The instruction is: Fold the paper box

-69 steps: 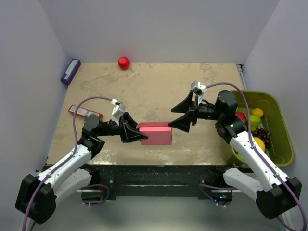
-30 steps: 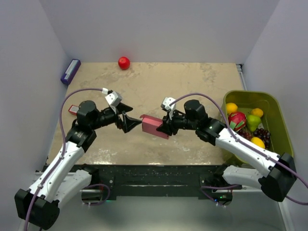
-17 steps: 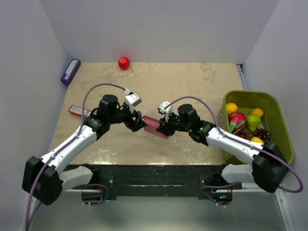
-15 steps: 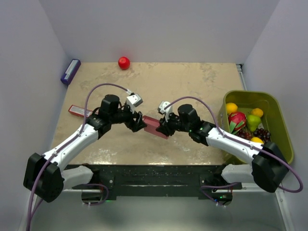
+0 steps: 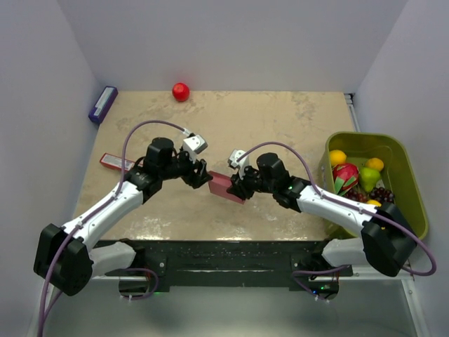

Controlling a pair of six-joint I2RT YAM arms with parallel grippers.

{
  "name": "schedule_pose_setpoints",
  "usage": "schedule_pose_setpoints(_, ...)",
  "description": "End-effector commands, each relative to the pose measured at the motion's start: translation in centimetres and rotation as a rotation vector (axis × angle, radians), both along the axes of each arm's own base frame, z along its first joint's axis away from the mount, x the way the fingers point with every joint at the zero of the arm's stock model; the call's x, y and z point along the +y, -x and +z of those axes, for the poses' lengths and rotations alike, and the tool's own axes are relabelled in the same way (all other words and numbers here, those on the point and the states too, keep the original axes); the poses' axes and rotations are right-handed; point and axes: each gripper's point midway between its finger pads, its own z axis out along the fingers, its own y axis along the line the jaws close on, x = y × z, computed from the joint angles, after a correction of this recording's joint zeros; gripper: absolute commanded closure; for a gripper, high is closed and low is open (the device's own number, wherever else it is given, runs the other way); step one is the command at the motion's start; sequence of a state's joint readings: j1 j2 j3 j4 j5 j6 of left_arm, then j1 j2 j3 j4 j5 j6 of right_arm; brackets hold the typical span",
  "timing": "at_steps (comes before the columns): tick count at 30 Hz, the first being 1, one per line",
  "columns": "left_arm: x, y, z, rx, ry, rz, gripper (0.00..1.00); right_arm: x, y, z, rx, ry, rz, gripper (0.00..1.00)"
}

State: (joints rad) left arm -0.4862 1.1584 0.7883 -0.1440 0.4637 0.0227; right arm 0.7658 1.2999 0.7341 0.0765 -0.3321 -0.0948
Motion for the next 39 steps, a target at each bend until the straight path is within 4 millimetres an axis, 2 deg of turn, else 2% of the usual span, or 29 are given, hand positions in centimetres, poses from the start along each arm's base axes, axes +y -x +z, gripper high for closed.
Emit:
schedule_pose_setpoints(1, -0.8, -0.2, 0.6, -0.025, 0.025, -0.039, 0.40, 0.8, -0.4, 1.3, -0.045, -0.034, 0.025, 0.77)
schedule_pose_setpoints(6, -0.9, -0.1, 0.3, -0.013, 0.020, -0.043, 0.46, 0.8, -0.2, 1.3, -0.043, -0.035, 0.027, 0.78)
schedule_pose_setpoints(9, -1.0, -0.2, 0.2, -0.011, 0.019, -0.045, 0.53, 0.8, -0.2, 1.4, -0.040, -0.038, 0.030, 0.79)
schedule_pose_setpoints(16, -1.1, -0.2, -0.5, 0.014, 0.011, -0.050, 0.58, 1.0, 0.0, 1.5, -0.037, -0.043, 0.040, 0.80)
schedule_pose_setpoints(22, -1.2, -0.2, -0.5, 0.016, 0.013, -0.052, 0.67, 1.0, 0.1, 1.6, -0.035, -0.045, 0.046, 0.80)
schedule_pose_setpoints(29, -1.3, -0.2, -0.7, 0.026, 0.018, -0.054, 0.83, 1.0, 0.0, 1.5, -0.035, -0.043, 0.042, 0.81)
schedule_pose_setpoints(39, -1.8, 0.0, -0.6, 0.037, 0.021, -0.057, 0.96, 0.7, -0.5, 1.1, -0.045, -0.026, 0.017, 0.82)
